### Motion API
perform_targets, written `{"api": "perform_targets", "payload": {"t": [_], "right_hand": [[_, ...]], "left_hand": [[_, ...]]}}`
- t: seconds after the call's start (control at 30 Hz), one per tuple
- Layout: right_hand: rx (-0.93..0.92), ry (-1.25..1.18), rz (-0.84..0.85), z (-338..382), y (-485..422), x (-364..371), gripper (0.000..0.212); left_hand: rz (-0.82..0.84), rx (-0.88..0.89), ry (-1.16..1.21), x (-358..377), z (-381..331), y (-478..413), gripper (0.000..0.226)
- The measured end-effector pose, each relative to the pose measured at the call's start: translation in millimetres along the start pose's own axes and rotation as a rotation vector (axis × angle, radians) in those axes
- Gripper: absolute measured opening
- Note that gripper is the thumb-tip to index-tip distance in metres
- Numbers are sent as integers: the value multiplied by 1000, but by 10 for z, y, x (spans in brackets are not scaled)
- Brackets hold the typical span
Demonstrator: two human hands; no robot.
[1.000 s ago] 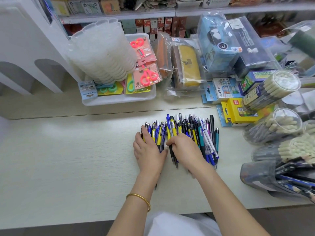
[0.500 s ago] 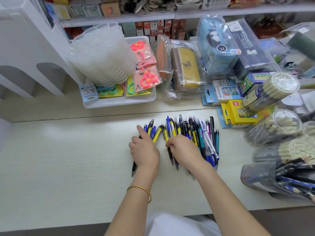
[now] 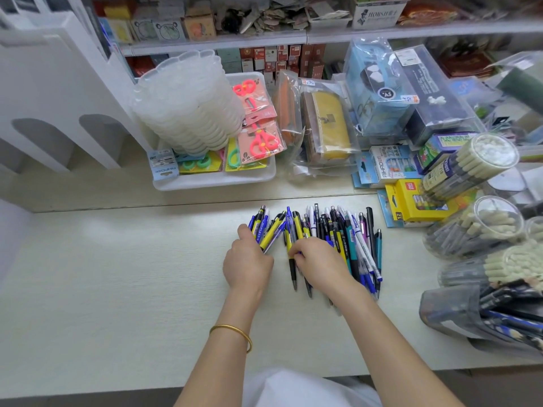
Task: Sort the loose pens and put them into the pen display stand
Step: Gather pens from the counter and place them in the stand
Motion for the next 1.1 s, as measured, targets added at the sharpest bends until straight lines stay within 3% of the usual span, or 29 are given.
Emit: {"api": "perform_targets", "payload": {"t": [0.13,0.23,0.37,0.43,0.53,0.67,0.77,0.87,1.0,1.1], "right_hand": [[-1,-20,-13,21,17,-6,34],[-9,-175,-97,32,37,-35,33],[78,-735,-181,66,109,-91,28],[145,-878,-206,108,173,-107,24],[272,-1097,-166,205,274,-36,30],[459,-1858,-26,428,327,50,38],[445,-2216,-32,560,275,-18,28],[406,-2315,-25,602,181,-129,27],[344,-2236,65,638,100,-202,36],[331,-2223,58,636,127,-224,35]], "left_hand": [[109,10,334,-134,-20,35,38],[187,-8,667,-218,-94,41,37],[179,-74,1026,-319,-169,-32,39],[129,-65,1129,-420,-209,-64,40],[-18,18,1223,-650,-316,-73,43],[-147,194,1260,-890,-489,96,54],[-168,330,1269,-972,-583,254,51],[-114,389,1281,-981,-636,347,55],[-98,383,1287,-956,-634,424,64],[-101,377,1293,-955,-636,447,59]]}}
Point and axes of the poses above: each hand's wrist, its own y-axis away from the middle knuckle, its own x-axis out of the palm, z = x × y, the point moved 4 cm from there along -y, towards the middle knuckle, and after that the axes turned 5 degrees about -y, right-handed, at the moved point
